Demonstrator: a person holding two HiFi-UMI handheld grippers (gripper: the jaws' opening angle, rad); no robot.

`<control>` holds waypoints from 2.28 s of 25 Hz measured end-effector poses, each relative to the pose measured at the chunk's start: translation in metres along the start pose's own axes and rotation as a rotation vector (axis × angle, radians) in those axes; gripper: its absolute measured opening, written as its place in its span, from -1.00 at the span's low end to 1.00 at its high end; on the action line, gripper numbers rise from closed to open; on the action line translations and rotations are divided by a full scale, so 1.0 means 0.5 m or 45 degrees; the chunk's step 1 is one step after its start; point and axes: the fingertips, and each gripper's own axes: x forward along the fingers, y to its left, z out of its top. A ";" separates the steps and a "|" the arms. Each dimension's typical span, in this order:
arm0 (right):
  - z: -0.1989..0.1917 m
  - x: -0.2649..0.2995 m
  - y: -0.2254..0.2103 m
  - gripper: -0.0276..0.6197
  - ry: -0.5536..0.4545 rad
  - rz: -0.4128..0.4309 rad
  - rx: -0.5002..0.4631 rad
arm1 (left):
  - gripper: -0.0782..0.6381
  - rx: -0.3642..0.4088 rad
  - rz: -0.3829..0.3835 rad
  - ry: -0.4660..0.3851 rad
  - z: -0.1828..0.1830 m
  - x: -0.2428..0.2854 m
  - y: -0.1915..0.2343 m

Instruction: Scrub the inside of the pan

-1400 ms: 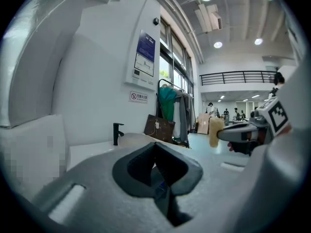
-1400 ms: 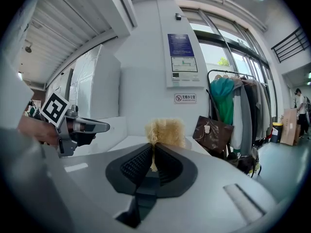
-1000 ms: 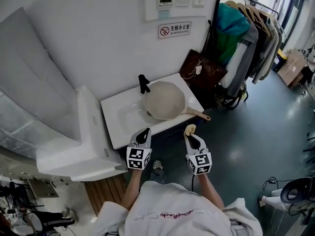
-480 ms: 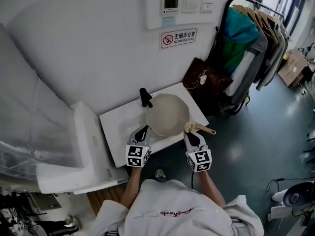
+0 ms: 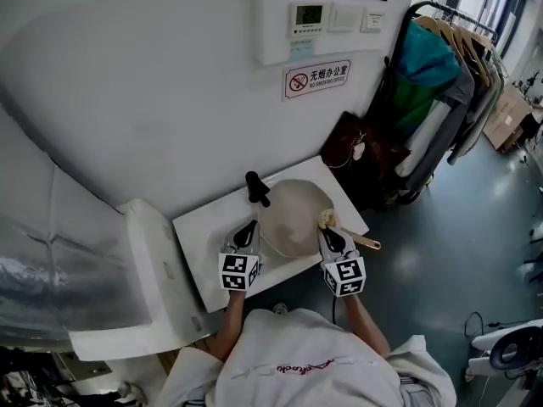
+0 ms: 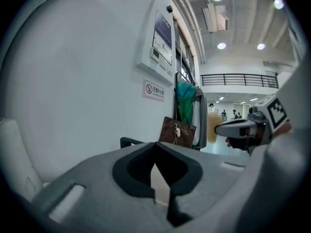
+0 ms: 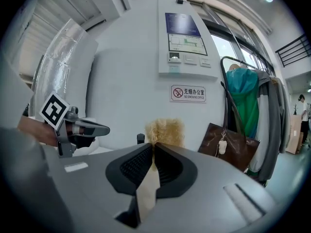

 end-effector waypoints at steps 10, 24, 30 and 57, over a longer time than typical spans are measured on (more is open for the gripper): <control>-0.008 0.070 -0.005 -0.84 0.033 -0.020 0.012 | -0.78 -0.026 -0.023 0.052 -0.027 0.055 0.052; -0.019 0.115 -0.021 -0.84 0.083 0.022 0.011 | -0.78 -0.062 0.022 0.121 -0.063 0.079 0.080; -0.041 0.144 -0.027 -0.84 0.124 0.070 0.011 | -0.78 -0.069 0.057 0.187 -0.100 0.100 0.093; -0.247 0.203 -0.055 -0.84 0.402 0.239 0.076 | -0.63 -0.216 0.167 0.414 -0.275 0.167 0.092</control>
